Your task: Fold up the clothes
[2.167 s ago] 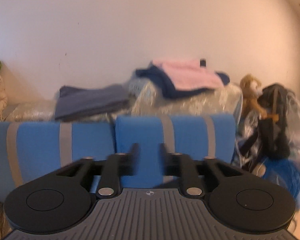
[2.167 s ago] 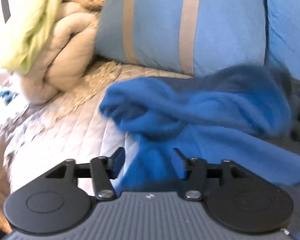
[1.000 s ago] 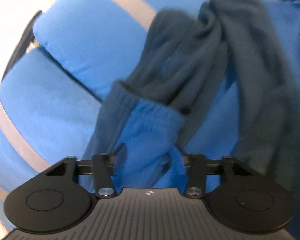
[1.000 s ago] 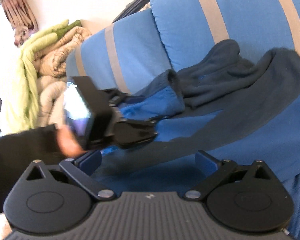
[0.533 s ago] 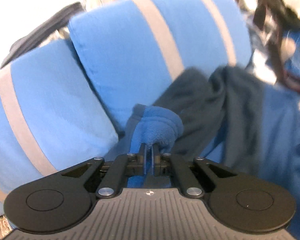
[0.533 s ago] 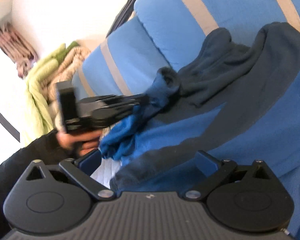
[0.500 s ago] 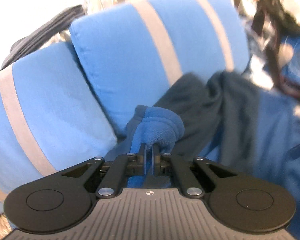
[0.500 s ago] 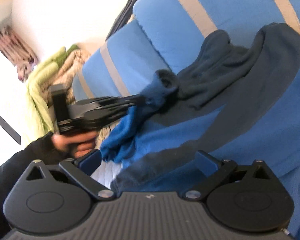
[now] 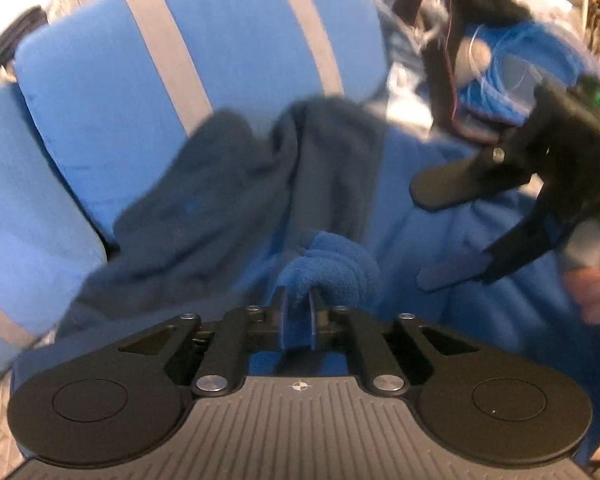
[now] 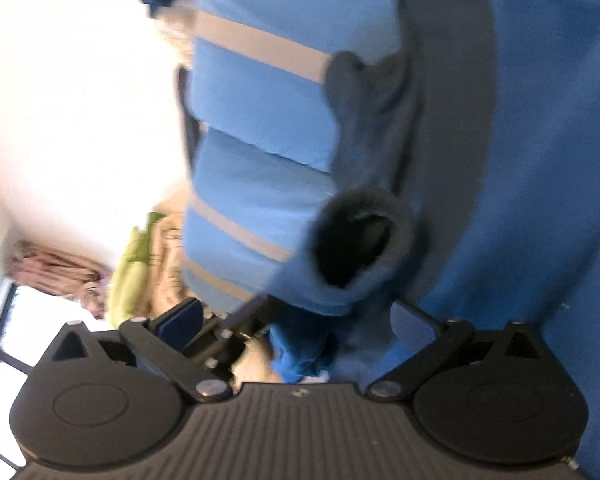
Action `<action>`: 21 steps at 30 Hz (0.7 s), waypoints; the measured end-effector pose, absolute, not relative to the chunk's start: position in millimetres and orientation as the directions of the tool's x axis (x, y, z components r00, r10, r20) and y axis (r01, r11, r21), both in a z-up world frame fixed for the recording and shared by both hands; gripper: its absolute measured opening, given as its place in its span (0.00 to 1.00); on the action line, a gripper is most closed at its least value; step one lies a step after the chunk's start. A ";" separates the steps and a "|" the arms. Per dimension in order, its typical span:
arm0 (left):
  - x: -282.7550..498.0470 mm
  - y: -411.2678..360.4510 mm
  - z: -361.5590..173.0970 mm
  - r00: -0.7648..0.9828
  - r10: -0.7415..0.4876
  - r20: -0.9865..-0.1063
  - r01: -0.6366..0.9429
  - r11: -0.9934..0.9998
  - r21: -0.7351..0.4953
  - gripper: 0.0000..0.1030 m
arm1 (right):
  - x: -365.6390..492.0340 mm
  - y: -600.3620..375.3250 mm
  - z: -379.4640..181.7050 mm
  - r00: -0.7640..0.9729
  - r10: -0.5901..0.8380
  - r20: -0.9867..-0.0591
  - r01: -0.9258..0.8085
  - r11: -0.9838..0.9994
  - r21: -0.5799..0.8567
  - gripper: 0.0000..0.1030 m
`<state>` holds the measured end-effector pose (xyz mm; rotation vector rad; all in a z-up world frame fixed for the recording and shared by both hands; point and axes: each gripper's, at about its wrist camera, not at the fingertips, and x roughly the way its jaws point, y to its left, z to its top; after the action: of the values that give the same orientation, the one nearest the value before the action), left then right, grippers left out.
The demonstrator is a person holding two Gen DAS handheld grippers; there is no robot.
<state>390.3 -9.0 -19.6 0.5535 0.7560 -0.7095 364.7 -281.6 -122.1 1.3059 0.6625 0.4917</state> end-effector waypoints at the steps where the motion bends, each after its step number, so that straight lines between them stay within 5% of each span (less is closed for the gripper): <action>1: 391.7 -8.0 -23.3 0.522 -0.371 -0.768 0.739 0.647 0.190 0.09 | 365.6 -281.1 -125.0 0.720 0.669 -0.183 0.055 0.208 0.977 1.00; 3: 395.5 -1.7 -24.0 0.524 -0.379 -0.763 0.725 0.669 0.165 0.27 | 367.3 -279.9 -130.9 0.715 0.665 -0.214 0.095 0.211 0.973 1.00; 5: 398.4 4.9 -22.2 0.527 -0.387 -0.757 0.713 0.686 0.146 0.31 | 369.5 -277.1 -138.9 0.709 0.670 -0.221 0.124 0.189 0.974 1.00; 11: 405.2 15.6 -20.9 0.539 -0.376 -0.754 0.685 0.716 0.133 0.32 | 381.5 -262.8 -156.4 0.700 0.689 -0.188 0.136 0.129 0.982 1.00; 21: 402.6 21.3 -27.0 0.522 -0.389 -0.759 0.681 0.726 0.097 0.33 | 395.3 -255.8 -183.2 0.710 0.683 -0.173 0.235 0.002 0.972 0.69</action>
<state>402.6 21.3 -27.0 0.4112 0.7879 -0.6628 395.3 -255.8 -183.2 1.5691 0.7707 0.4127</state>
